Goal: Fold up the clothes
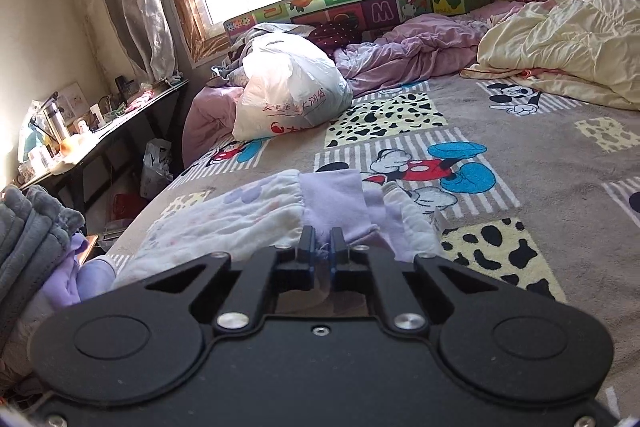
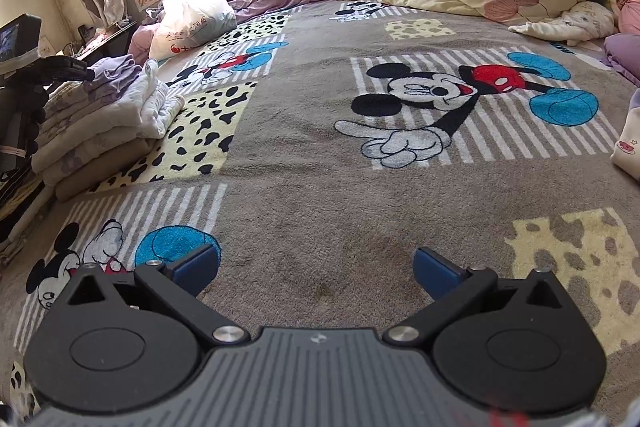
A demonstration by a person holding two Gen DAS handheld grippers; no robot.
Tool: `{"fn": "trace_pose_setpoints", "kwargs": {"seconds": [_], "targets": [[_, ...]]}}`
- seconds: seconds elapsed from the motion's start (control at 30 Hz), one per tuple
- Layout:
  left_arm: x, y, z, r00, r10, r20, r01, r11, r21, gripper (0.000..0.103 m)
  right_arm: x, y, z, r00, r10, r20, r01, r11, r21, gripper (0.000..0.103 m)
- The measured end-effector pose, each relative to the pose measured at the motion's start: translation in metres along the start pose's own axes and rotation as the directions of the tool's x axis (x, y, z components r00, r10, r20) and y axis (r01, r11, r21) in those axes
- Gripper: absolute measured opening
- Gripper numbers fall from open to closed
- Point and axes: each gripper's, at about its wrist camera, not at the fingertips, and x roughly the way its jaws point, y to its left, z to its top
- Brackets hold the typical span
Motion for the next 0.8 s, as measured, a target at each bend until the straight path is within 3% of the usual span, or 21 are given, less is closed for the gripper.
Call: {"fn": "trace_pose_setpoints", "kwargs": {"seconds": [0.23, 0.3, 0.43, 0.5, 0.63, 0.7, 0.77, 0.8], "targets": [[-0.086, 0.015, 0.009, 0.993, -0.067, 0.101, 0.073, 0.995, -0.061, 0.003, -0.021, 0.012, 0.0, 0.999, 0.022, 0.03, -0.021, 1.0, -0.016, 0.103], [-0.12, 0.016, 0.018, 0.982, -0.111, 0.15, 0.124, 0.989, -0.077, 0.003, -0.027, 0.015, 0.0, 0.999, 0.024, 0.033, -0.023, 0.999, -0.024, 0.103], [-0.177, 0.013, 0.041, 0.944, -0.223, 0.243, 0.253, 0.963, -0.098, 0.002, -0.04, 0.018, -0.003, 0.999, 0.013, 0.038, -0.012, 0.999, -0.034, 0.103], [-0.213, 0.007, 0.056, 0.914, -0.257, 0.314, 0.296, 0.952, -0.083, 0.002, -0.049, 0.019, -0.005, 0.999, 0.015, 0.046, -0.013, 0.999, -0.029, 0.103], [-0.261, -0.015, 0.086, 0.842, -0.369, 0.394, 0.428, 0.901, -0.07, 0.002, -0.071, 0.015, -0.011, 0.997, 0.009, 0.077, -0.007, 1.0, -0.027, 0.103], [-0.286, -0.017, 0.095, 0.765, -0.441, 0.469, 0.536, 0.84, -0.084, 0.002, -0.081, 0.01, -0.013, 0.996, -0.002, 0.086, 0.004, 1.0, -0.021, 0.103], [-0.293, -0.043, 0.104, 0.802, -0.389, 0.453, 0.44, 0.898, -0.008, 0.002, -0.091, 0.002, -0.015, 0.995, -0.017, 0.098, 0.019, 1.0, -0.012, 0.103], [-0.293, -0.048, 0.097, 0.803, -0.408, 0.434, 0.457, 0.889, -0.01, 0.002, -0.096, -0.003, -0.016, 0.994, -0.029, 0.102, 0.03, 1.0, -0.004, 0.103]]}}
